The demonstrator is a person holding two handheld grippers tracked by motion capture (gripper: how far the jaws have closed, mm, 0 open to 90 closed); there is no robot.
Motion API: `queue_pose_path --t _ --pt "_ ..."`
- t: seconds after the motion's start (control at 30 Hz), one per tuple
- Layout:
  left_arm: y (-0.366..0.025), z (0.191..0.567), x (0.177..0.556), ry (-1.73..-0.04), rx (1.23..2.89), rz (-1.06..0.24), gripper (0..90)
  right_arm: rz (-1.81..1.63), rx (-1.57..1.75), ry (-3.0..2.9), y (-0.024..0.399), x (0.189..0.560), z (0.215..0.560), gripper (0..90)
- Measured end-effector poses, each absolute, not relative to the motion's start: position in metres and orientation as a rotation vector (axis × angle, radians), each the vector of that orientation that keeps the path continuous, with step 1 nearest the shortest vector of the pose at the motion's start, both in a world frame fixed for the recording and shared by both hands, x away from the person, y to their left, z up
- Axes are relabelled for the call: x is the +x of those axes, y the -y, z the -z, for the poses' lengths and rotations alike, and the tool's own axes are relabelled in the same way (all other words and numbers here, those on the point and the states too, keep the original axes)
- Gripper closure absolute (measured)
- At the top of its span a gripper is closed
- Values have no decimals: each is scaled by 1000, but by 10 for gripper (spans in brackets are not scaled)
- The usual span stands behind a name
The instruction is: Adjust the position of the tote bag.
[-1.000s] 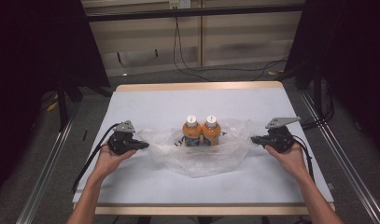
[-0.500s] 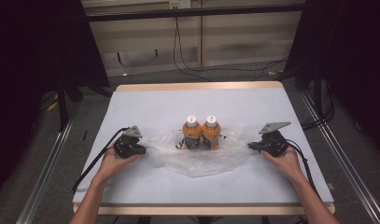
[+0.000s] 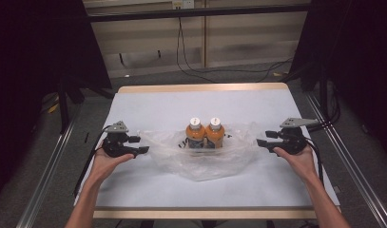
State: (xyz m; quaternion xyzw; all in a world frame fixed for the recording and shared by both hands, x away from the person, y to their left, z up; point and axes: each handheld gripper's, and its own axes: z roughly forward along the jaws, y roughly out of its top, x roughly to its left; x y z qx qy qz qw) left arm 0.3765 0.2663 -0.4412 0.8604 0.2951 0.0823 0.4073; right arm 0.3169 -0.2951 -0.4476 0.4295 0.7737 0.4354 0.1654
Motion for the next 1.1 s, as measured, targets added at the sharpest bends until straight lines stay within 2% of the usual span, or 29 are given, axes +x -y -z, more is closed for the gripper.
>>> queue_pose_path --t 0.17,0.33,0.5,0.77,1.1 --pt "-281 426 368 -760 2129 -259 181 -1287 1216 -2139 300 313 432 317" --pt "-297 412 362 -793 1988 -280 173 -1333 1180 -2117 300 310 421 319" --pt "-286 405 355 -716 1962 -257 365 -1378 1142 -2092 297 307 408 363" --pt "-253 398 347 -589 2025 -214 540 -1446 1052 -2116 285 305 394 516" --pt "-214 398 344 -502 2102 -189 616 -1472 974 -2156 272 301 384 645"
